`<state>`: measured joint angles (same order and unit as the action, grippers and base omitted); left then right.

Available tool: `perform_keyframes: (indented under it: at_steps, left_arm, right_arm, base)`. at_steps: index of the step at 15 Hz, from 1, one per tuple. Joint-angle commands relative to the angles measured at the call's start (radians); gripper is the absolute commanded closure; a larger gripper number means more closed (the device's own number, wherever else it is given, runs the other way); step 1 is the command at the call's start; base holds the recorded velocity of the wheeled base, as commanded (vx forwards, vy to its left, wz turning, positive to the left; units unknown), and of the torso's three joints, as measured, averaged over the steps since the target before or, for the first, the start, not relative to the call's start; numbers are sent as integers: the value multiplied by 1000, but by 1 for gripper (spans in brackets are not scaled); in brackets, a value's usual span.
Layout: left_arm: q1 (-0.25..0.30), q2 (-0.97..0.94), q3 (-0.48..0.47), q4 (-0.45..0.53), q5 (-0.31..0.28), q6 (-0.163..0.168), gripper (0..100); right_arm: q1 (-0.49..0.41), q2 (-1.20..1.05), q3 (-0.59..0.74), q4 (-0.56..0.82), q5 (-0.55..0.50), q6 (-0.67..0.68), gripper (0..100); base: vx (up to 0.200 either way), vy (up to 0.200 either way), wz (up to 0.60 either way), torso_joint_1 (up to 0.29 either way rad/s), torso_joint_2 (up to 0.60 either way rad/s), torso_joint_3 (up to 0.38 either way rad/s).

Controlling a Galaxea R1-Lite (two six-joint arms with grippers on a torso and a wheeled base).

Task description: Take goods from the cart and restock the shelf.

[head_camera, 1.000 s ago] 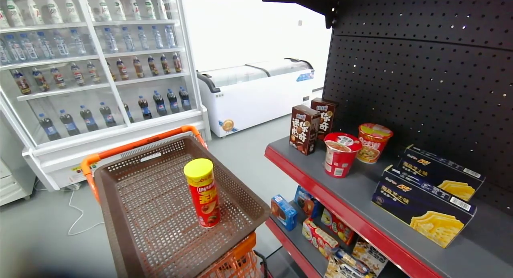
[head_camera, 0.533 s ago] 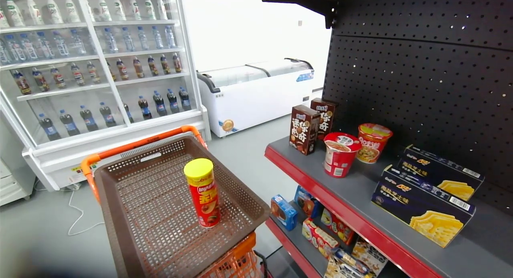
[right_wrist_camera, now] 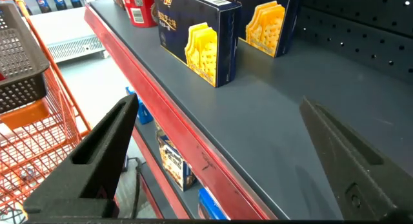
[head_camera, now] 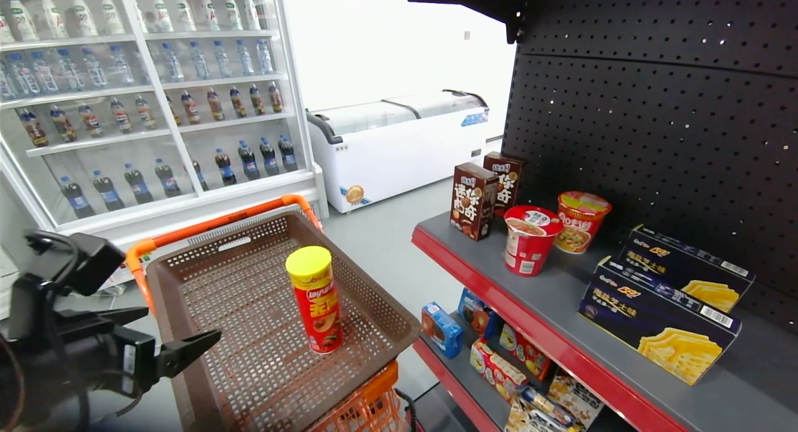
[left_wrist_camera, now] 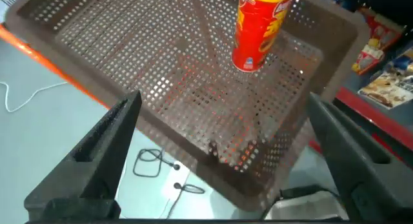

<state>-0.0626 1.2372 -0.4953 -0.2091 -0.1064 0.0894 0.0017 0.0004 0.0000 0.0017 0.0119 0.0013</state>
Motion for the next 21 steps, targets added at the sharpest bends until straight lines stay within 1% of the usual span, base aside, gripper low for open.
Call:
perform_keyframes:
  at_steps: [1,2,3,4,5,8,10,11,12,13,14,16,19,21]
  left_arm:
    - [-40,251,40,-176,-1,6,0]
    - [-76,346,90,-374,-1,1,0]
    - [-99,410,123,-512,-1,-26,0]
    - [-118,458,143,-616,-1,-53,0]
    - [-128,508,155,-691,2,-57,0]
    - [-128,650,179,-871,7,-59,0]
    - [-123,760,187,-1041,8,-60,0]
    - [-120,792,189,-1090,8,-60,0]
    - [-118,900,208,-1267,8,-60,0]
    - [-123,924,219,-1313,8,-60,0]
    - [-129,962,210,-1362,8,-59,0]
    - [-131,987,164,-1362,10,-62,0]
    - [-129,1056,15,-1362,8,-65,0]
    - [-131,1085,-52,-1362,7,-62,0]
  right_arm:
    - [0,0,0,0,0,0,0]
    - [0,0,0,0,0,-1,0]
    - [0,0,0,0,0,0,0]
    - [0,0,0,0,0,0,0]
    - [0,0,0,0,0,0,0]
    - [0,0,0,0,0,0,0]
    - [0,0,0,0,0,0,0]
    - [0,0,0,0,0,0,0]
    - [0,0,0,0,0,0,0]
    - [0,0,0,0,0,0,0]
    - [0,0,0,0,0,0,0]
    - [0,0,0,0,0,0,0]
    - [0,0,0,0,0,0,0]
    - [0,0,0,0,0,0,0]
  base:
    - [0,0,0,0,0,0]
    - [0,0,0,0,0,0]
    - [0,0,0,0,0,0]
    - [0,0,0,0,0,0]
    - [0,0,0,0,0,0]
    - [0,0,0,0,0,0]
    - [0,0,0,0,0,0]
    - [0,0,0,0,0,0]
    - [0,0,0,0,0,0]
    - [0,0,0,0,0,0]
    - [0,0,0,0,0,0]
    - [0,0,0,0,0,0]
    - [0,0,0,0,0,0]
    - [0,0,0,0,0,0]
